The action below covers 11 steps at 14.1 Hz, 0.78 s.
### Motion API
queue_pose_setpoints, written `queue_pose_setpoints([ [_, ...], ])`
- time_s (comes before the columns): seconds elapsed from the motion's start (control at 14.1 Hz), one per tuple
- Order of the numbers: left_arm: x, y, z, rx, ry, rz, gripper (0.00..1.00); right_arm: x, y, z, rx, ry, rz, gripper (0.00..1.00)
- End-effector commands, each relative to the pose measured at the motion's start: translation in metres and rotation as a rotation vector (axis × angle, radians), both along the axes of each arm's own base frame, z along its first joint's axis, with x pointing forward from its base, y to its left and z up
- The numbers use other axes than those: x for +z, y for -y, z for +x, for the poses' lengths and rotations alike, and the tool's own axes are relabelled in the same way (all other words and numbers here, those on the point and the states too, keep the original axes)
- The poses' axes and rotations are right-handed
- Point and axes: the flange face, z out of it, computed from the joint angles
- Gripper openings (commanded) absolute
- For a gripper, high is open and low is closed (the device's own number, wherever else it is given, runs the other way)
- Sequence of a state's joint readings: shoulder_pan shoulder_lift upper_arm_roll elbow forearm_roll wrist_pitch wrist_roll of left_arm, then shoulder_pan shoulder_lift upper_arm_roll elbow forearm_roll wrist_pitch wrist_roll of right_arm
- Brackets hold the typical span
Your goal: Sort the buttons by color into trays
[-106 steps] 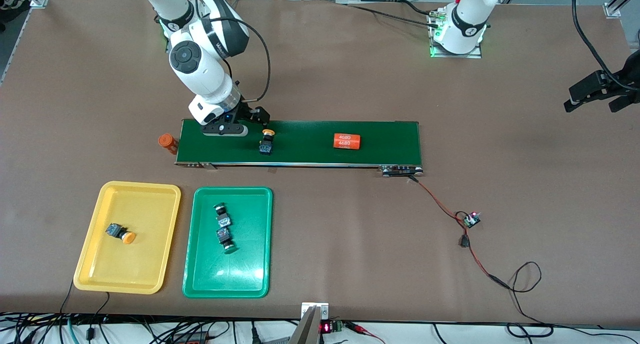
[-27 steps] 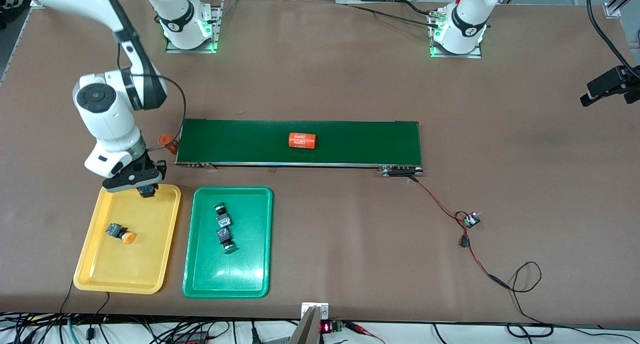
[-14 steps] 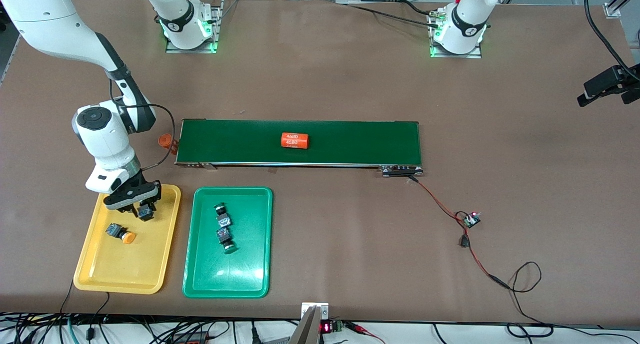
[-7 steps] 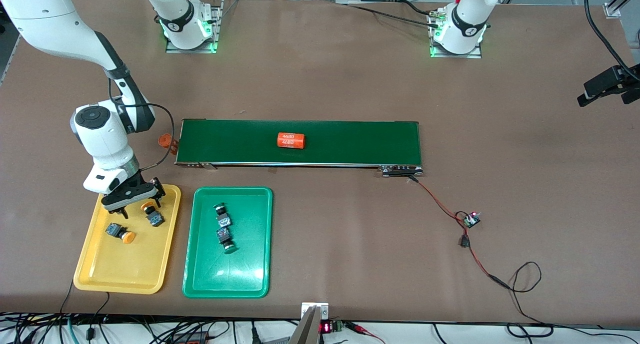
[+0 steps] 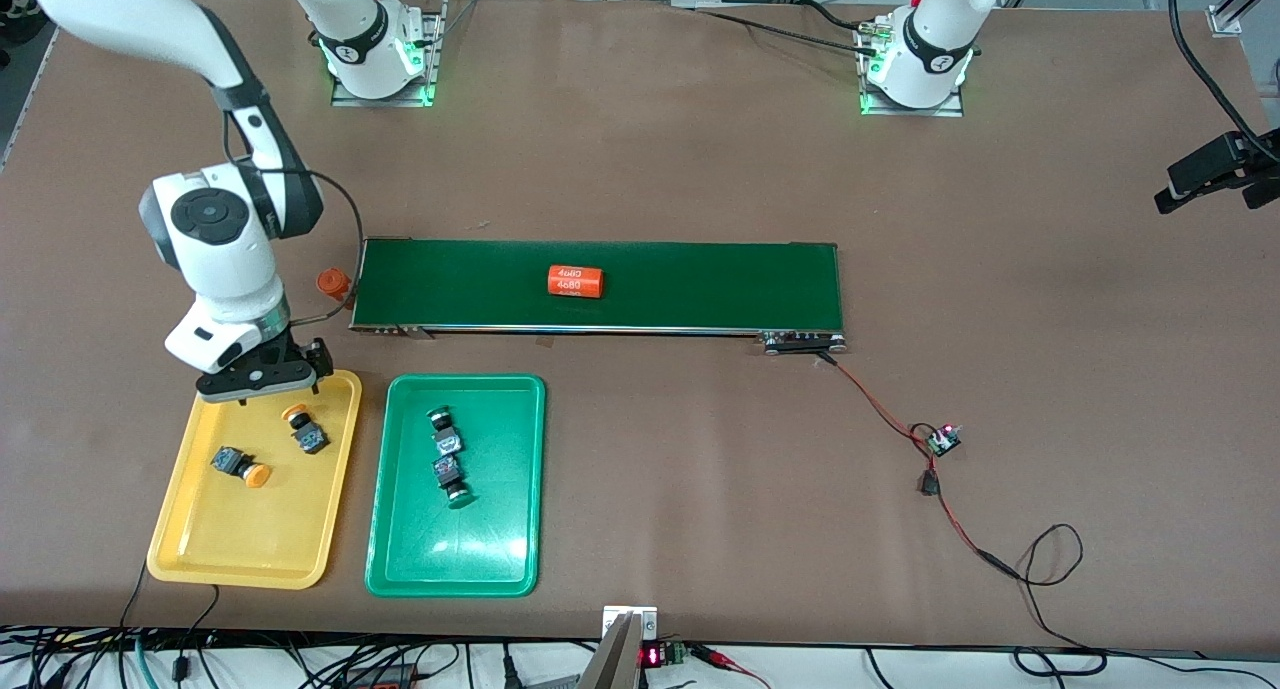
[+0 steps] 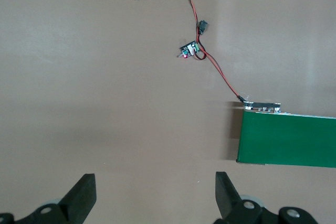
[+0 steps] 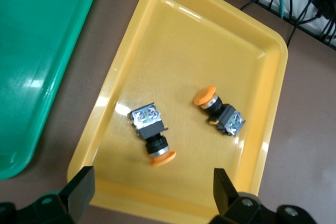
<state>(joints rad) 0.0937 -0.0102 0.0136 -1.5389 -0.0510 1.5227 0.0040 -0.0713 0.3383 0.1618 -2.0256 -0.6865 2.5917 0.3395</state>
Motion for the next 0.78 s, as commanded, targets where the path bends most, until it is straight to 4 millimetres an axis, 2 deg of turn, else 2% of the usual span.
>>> queue_pose_setpoints([
  [0.0, 0.003, -0.001, -0.001, 0.000, 0.004, 0.015, 1.00, 0.038, -0.019, -0.026, -0.148, -0.063, 0.070, 1.00],
  [0.14, 0.004, 0.001, -0.001, -0.002, 0.006, 0.012, 1.00, 0.070, -0.034, -0.037, -0.232, -0.111, 0.134, 1.00],
  [0.42, 0.007, 0.007, -0.001, -0.015, 0.013, 0.011, 1.00, 0.135, -0.045, -0.056, -0.346, -0.201, 0.226, 1.00],
  [0.57, 0.008, 0.020, 0.000, -0.038, 0.016, 0.014, 1.00, 0.167, -0.033, -0.060, -0.407, -0.245, 0.266, 1.00],
  [0.71, 0.009, 0.020, -0.001, -0.040, 0.015, 0.016, 1.00, 0.199, -0.017, -0.072, -0.416, -0.248, 0.280, 1.00],
])
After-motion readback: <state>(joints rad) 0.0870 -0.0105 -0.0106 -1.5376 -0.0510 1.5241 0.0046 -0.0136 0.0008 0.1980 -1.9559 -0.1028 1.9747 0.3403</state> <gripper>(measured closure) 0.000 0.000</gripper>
